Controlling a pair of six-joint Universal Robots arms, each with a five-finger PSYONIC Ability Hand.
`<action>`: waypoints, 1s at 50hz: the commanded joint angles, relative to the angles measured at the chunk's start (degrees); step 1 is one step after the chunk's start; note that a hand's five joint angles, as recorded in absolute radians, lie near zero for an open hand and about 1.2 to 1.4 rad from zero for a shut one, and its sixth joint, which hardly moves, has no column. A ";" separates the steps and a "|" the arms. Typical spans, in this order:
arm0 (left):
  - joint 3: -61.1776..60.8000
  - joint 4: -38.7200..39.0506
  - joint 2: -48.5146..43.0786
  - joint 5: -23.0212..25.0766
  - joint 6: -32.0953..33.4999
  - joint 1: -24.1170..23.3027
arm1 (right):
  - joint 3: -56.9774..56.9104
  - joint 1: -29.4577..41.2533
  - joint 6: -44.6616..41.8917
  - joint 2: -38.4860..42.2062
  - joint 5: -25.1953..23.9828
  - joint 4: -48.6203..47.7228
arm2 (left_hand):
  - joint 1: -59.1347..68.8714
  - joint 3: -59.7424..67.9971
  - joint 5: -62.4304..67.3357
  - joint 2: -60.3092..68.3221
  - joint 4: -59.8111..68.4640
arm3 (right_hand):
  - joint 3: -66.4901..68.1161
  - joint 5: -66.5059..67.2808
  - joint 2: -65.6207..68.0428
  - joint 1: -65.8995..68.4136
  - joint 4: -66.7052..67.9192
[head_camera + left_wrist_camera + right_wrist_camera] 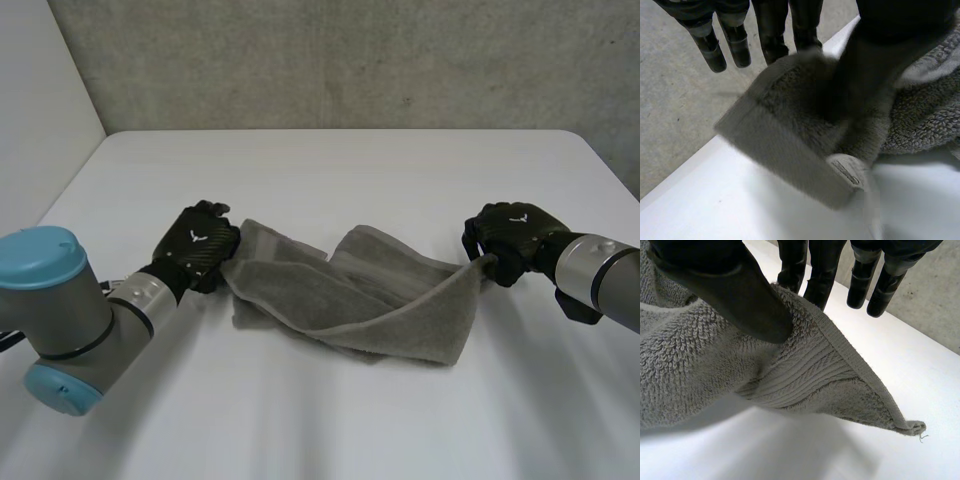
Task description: Fold the towel.
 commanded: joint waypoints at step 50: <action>0.13 1.91 10.75 0.75 -9.44 7.56 | 6.69 4.74 -6.27 -8.18 -1.99 -16.26 | 8.17 -3.31 8.33 7.50 -3.76 | -3.02 3.32 5.50 3.70 -4.35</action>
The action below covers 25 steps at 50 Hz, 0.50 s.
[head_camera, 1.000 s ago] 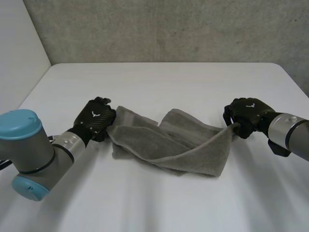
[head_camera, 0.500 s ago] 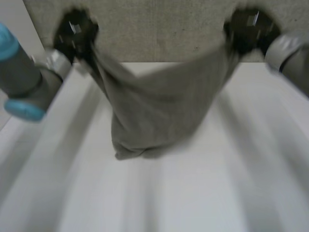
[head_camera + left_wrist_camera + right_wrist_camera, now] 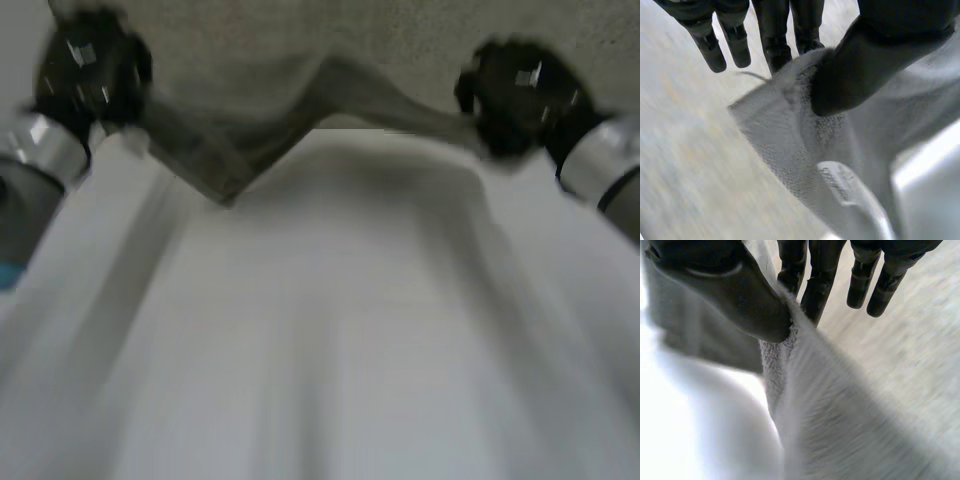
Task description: Fold the towel.
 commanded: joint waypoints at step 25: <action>-21.47 4.51 -4.92 4.59 14.81 4.99 | 22.56 -5.28 -2.80 7.11 4.87 -2.08 | 5.42 -3.31 4.04 3.56 -3.76 | -3.02 -24.01 -21.83 -23.65 -4.35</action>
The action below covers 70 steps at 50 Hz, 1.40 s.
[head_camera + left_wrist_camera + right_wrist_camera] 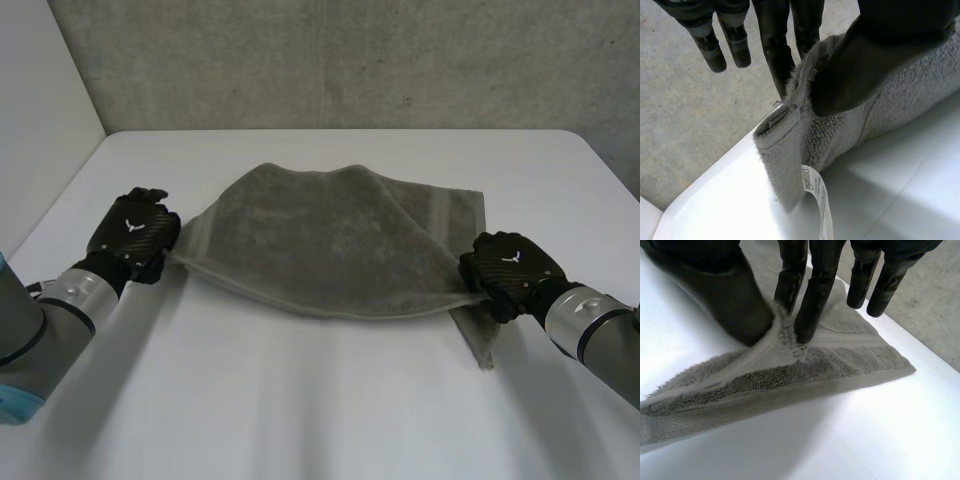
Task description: Fold the towel.
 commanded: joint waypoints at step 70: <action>0.93 -12.06 18.03 -0.47 -13.44 5.04 | -12.58 -5.26 8.76 -16.02 -4.12 19.84 | 5.42 -3.31 4.04 3.51 -3.76 | -3.02 17.28 17.42 17.04 -4.35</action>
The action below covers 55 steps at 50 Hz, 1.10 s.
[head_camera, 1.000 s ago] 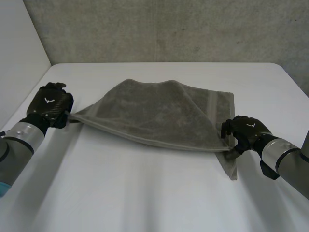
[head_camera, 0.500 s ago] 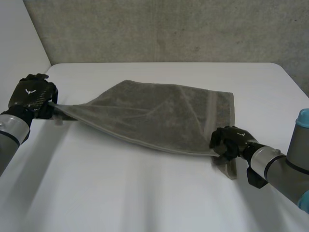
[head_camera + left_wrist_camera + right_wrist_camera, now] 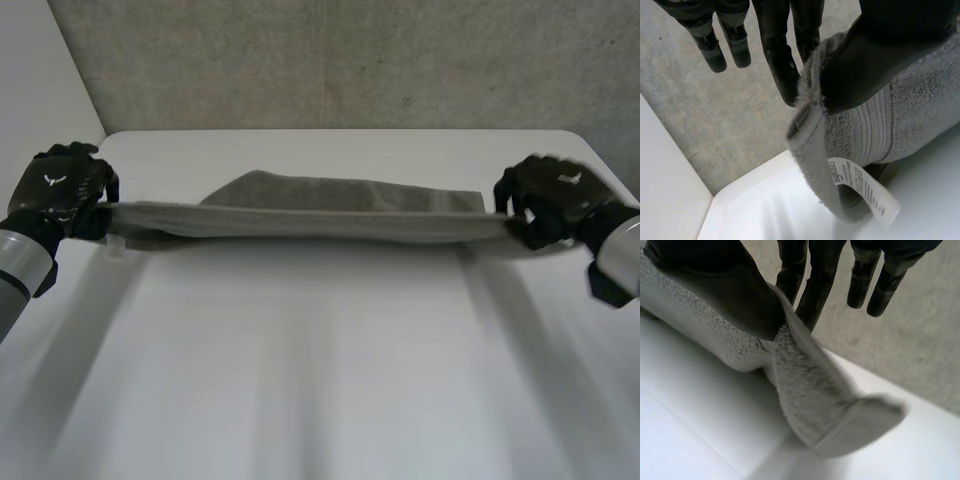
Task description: Fold the towel.
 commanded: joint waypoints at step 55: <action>18.26 4.60 -9.44 -0.83 1.67 -7.21 | -14.50 4.09 -16.64 12.21 3.70 -6.34 | 5.42 -3.31 4.04 3.51 -3.76 | -3.02 3.07 4.98 3.67 -4.35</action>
